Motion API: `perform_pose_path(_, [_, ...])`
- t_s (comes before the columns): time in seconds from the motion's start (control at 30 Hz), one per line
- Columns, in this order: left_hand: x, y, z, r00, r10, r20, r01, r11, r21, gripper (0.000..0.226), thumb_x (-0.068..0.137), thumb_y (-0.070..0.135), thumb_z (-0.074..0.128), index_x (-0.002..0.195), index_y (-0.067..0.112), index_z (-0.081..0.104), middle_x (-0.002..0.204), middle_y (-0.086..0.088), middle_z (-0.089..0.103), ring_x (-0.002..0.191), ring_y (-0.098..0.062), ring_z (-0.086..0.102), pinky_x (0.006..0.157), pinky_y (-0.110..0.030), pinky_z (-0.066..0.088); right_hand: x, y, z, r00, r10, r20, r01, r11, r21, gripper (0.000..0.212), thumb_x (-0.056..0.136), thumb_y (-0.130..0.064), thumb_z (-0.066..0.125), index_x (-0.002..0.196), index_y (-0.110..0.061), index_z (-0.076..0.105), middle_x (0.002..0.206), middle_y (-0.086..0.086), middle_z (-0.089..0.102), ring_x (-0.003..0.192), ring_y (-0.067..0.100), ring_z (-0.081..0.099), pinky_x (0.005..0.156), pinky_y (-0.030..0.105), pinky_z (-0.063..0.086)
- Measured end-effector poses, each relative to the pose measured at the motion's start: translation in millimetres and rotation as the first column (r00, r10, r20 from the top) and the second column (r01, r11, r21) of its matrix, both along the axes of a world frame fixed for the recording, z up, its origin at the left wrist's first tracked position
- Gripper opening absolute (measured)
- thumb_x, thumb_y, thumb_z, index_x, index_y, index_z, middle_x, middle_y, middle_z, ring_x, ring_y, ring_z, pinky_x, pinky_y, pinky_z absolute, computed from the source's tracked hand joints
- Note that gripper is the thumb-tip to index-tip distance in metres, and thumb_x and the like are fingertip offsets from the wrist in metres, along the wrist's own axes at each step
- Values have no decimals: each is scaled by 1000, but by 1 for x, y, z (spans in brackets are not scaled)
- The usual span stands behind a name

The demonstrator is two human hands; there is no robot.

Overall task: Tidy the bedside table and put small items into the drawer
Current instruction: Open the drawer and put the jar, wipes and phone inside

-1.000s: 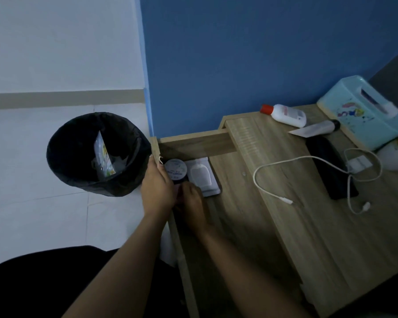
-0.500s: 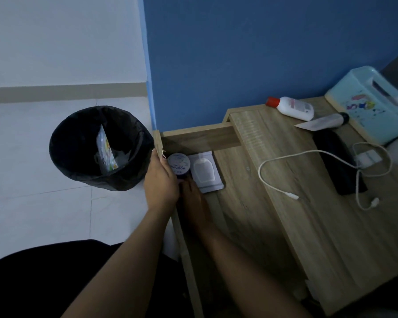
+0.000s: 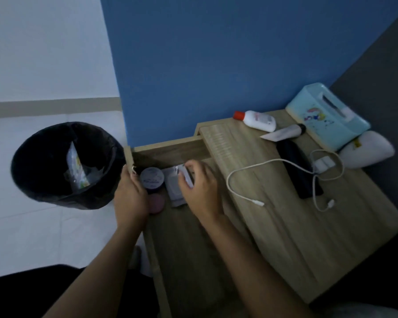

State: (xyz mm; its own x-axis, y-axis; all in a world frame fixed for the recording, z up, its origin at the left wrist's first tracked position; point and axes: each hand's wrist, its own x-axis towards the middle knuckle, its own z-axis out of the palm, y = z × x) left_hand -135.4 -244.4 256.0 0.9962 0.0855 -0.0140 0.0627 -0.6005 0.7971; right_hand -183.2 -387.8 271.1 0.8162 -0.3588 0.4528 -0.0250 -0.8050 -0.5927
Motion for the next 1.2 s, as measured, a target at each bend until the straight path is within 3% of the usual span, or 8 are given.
perform_pose_path(0.07, [0, 0, 1, 1000, 4, -3, -4, 1000, 10, 39, 102, 30, 24, 132, 12, 43, 121, -27, 58, 104, -47, 56, 75, -41, 38, 0, -31, 28, 990, -111, 87, 108, 993, 38, 24, 87, -29, 56, 99, -9, 63, 96, 6, 68, 88, 22, 64, 77, 32, 51])
perform_pose_path(0.27, [-4, -5, 8, 1000, 7, 18, -8, 999, 33, 37, 102, 25, 25, 128, 9, 45, 116, -31, 57, 100, -51, 55, 79, -48, 42, -17, -135, 72, 924, -367, 112, 371, 928, -22, 18, 86, -21, 59, 95, -6, 63, 96, 15, 67, 91, 31, 60, 79, 30, 40])
perform_pose_path(0.4, [-4, -5, 8, 1000, 11, 12, -12, 999, 41, 35, 102, 25, 24, 125, 9, 45, 114, -32, 58, 99, -51, 55, 79, -49, 42, -28, -182, 72, 871, -487, -60, 478, 870, -118, 21, 90, -23, 57, 105, -9, 60, 107, 13, 63, 102, 28, 55, 80, 25, 34])
perform_pose_path(0.5, [-5, -5, 8, 1000, 14, 3, -15, 999, 46, 36, 102, 28, 23, 126, 11, 44, 113, -31, 59, 98, -51, 56, 80, -50, 44, -38, -200, 69, 774, -587, -238, 563, 810, -165, 37, 91, -32, 56, 118, -7, 54, 120, 18, 57, 114, 33, 51, 91, 38, 39])
perform_pose_path(0.67, [-7, -5, 11, 1000, 10, 6, -10, 999, 37, 38, 102, 31, 22, 126, 11, 44, 111, -29, 59, 98, -49, 57, 81, -51, 45, -56, -211, 62, 610, -623, -490, 631, 756, -175, 63, 79, -49, 67, 122, -9, 47, 126, 19, 54, 115, 39, 49, 90, 45, 44])
perform_pose_path(0.9, [-9, -7, 16, 999, 31, -16, -30, 998, 50, 40, 103, 30, 22, 129, 10, 43, 114, -31, 59, 101, -50, 56, 82, -50, 44, -61, -220, 66, 651, -574, -497, 593, 793, -141, 54, 77, -41, 71, 117, -10, 52, 119, 18, 61, 107, 37, 57, 85, 42, 49])
perform_pose_path(1.0, [-9, -7, 17, 999, 36, -25, -35, 998, 46, 38, 103, 29, 22, 127, 10, 44, 114, -30, 59, 102, -49, 56, 81, -48, 43, -61, -218, 73, 661, -576, -481, 591, 794, -141, 60, 80, -37, 71, 126, -5, 49, 125, 21, 58, 112, 37, 55, 87, 39, 46])
perform_pose_path(1.2, [-7, -6, 15, 999, 29, -26, -28, 999, 41, 38, 102, 31, 21, 126, 11, 44, 114, -28, 60, 102, -48, 57, 82, -48, 44, -50, -204, 105, 718, -611, -334, 640, 768, -28, 62, 77, -40, 70, 127, -9, 51, 122, 20, 50, 109, 34, 53, 86, 35, 44])
